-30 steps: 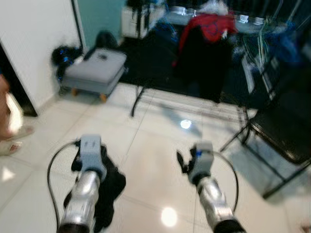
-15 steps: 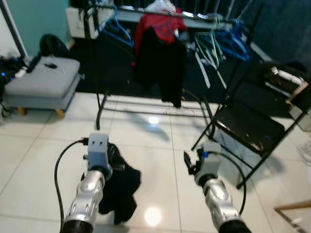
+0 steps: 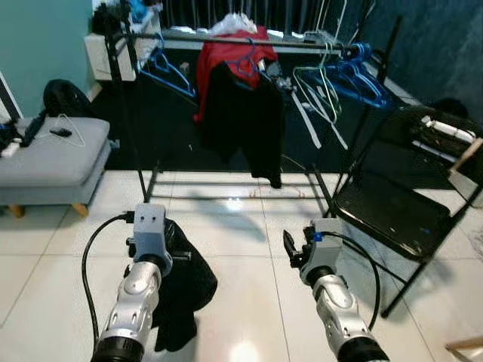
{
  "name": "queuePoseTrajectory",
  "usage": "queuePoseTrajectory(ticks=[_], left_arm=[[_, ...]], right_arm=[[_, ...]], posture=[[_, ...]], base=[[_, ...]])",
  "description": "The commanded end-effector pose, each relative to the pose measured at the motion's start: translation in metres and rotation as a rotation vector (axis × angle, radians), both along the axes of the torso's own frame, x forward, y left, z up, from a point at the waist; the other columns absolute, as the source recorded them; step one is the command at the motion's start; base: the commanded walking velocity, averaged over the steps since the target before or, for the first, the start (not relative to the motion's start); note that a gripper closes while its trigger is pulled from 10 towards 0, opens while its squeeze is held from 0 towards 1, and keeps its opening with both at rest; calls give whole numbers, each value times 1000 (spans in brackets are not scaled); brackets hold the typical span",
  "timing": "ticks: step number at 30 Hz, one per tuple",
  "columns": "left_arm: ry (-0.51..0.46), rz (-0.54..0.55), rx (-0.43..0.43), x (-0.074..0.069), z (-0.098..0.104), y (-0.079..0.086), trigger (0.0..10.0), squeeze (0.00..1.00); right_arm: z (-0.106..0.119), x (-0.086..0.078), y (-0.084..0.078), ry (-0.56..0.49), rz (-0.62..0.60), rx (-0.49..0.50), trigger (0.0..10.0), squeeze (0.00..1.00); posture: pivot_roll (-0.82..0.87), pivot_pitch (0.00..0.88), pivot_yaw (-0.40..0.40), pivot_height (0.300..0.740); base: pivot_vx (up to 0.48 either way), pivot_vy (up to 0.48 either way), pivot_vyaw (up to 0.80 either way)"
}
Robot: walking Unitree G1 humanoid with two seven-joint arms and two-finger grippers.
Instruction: Hang hanger
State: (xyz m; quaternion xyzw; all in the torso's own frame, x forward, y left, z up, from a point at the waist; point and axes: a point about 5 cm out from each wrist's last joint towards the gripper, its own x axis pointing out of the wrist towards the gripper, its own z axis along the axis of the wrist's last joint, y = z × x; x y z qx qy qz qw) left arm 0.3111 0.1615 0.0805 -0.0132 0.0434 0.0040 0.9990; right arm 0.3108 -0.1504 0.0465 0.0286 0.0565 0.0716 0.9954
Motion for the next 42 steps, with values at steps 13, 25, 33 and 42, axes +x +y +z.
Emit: queuePoseTrajectory(ticks=[13, 25, 33, 42], left_arm=[[-30, 12, -2, 2, 5, 5, 10000, 0], [-31, 7, -2, 2, 5, 3, 10000, 0], [-69, -83, 127, 4, 16, 1, 10000, 0], [-79, -113, 155, 6, 25, 13, 10000, 0]], right_arm=[[-2, -1, 5, -1, 10, 9, 10000, 0], [-1, -1, 5, -7, 5, 18, 10000, 0], [1, 0, 4, -18, 3, 24, 10000, 0], [5, 3, 8, -32, 6, 36, 10000, 0]], posture=[[-68, 15, -50, 740], [-69, 19, -49, 740], [-65, 33, -46, 740], [-58, 58, -17, 740]], base=[[409, 0, 0], [410, 0, 0], [143, 0, 0], [0, 0, 0]])
